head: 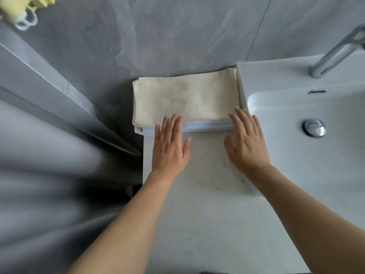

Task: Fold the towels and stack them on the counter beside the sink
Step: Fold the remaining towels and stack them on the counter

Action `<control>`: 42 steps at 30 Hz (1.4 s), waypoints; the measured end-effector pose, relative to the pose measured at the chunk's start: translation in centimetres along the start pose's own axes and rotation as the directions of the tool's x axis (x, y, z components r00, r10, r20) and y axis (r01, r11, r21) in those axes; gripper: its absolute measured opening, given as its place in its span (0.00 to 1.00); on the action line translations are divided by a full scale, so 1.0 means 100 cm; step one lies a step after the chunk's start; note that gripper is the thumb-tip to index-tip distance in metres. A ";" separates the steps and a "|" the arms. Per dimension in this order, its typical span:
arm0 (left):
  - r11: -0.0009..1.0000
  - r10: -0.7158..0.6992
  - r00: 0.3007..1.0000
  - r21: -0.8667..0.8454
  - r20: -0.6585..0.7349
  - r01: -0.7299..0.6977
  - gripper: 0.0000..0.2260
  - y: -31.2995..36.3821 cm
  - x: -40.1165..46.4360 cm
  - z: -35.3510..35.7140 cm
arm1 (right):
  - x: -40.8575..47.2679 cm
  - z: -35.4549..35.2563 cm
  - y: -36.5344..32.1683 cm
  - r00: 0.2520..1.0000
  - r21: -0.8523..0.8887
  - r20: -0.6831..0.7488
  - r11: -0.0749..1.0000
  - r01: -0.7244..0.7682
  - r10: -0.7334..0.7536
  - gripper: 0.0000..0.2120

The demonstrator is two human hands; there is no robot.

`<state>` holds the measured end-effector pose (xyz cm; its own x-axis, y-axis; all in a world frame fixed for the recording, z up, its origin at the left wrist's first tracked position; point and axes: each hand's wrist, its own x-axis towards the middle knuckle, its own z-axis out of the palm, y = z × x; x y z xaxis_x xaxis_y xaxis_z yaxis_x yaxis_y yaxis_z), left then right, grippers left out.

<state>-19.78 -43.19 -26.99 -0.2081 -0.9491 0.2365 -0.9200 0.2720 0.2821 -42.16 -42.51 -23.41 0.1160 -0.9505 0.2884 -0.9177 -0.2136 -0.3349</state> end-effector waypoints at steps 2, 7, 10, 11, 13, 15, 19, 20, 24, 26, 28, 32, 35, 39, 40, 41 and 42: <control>0.999 0.040 0.999 -0.024 -0.007 -0.041 0.27 0.023 -0.009 -0.002 | -0.018 -0.012 0.007 1.000 -0.009 -0.015 1.000 -0.007 0.007 0.27; 0.991 0.106 0.994 -0.085 -0.032 -0.108 0.25 0.091 -0.020 -0.001 | -0.055 -0.041 0.046 0.999 0.018 -0.034 1.000 -0.025 0.026 0.27; 0.988 0.124 0.991 -0.091 -0.045 -0.128 0.25 0.136 -0.022 0.004 | -0.074 -0.060 0.078 0.998 0.044 -0.061 0.999 -0.024 0.026 0.25; 0.987 0.122 0.991 -0.095 -0.050 -0.127 0.25 0.151 -0.022 0.007 | -0.081 -0.067 0.090 0.998 0.051 -0.062 0.998 -0.027 0.030 0.25; 0.988 0.113 0.992 -0.103 -0.058 -0.119 0.25 0.184 -0.024 0.013 | -0.095 -0.082 0.116 0.998 0.073 -0.055 0.997 -0.036 0.040 0.25; 0.989 0.096 0.993 -0.109 -0.073 -0.104 0.25 0.217 -0.026 0.021 | -0.108 -0.096 0.143 0.999 0.087 -0.038 0.996 -0.031 0.034 0.25; 0.986 0.070 0.995 -0.143 -0.072 -0.080 0.25 0.275 -0.029 0.035 | -0.126 -0.121 0.191 0.999 0.083 0.009 0.996 -0.039 0.038 0.25; 0.986 0.070 0.995 -0.149 -0.076 -0.081 0.25 0.286 -0.029 0.036 | -0.128 -0.126 0.201 0.999 0.085 0.016 0.996 -0.037 0.036 0.25; 0.984 0.076 0.990 -0.152 -0.119 -0.094 0.25 0.306 -0.025 0.045 | -0.129 -0.142 0.231 0.999 0.096 0.016 0.995 -0.036 0.035 0.25; 0.982 0.090 0.989 -0.155 -0.119 -0.108 0.24 0.312 -0.018 0.052 | -0.128 -0.147 0.243 0.998 0.102 -0.018 0.993 -0.055 0.057 0.25; 0.981 0.109 0.988 -0.149 -0.107 -0.124 0.24 0.325 -0.009 0.063 | -0.127 -0.151 0.255 0.997 0.117 -0.038 0.992 -0.057 0.062 0.25; 0.973 0.144 0.987 -0.171 -0.073 -0.155 0.25 0.381 0.014 0.082 | -0.129 -0.168 0.298 0.997 0.120 -0.046 0.991 -0.057 0.062 0.24; 0.968 0.169 0.983 -0.174 -0.068 -0.179 0.24 0.423 0.029 0.097 | -0.130 -0.184 0.344 0.994 0.119 -0.045 0.988 -0.095 0.101 0.23; 0.977 0.068 0.993 -0.198 -0.093 -0.086 0.23 0.468 0.052 0.118 | -0.126 -0.206 0.407 0.998 0.110 -0.012 0.992 -0.066 0.068 0.23; 0.975 0.056 0.993 -0.208 -0.101 -0.076 0.23 0.481 0.056 0.122 | -0.124 -0.211 0.422 0.998 0.111 -0.008 0.992 -0.060 0.061 0.23; 0.973 0.047 0.993 -0.220 -0.104 -0.069 0.23 0.495 0.061 0.127 | -0.122 -0.216 0.435 0.998 0.115 -0.004 0.992 -0.059 0.060 0.23; 0.971 0.037 0.994 -0.233 -0.105 -0.061 0.23 0.509 0.066 0.130 | -0.120 -0.220 0.448 0.998 0.121 -0.004 0.991 -0.064 0.065 0.23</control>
<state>-72.27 -37.71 -23.18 -0.2062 -0.9163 0.3433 -0.8028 0.3590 0.4760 -92.98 -35.70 -22.12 0.0543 -0.9615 0.2696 -0.8707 -0.1778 -0.4586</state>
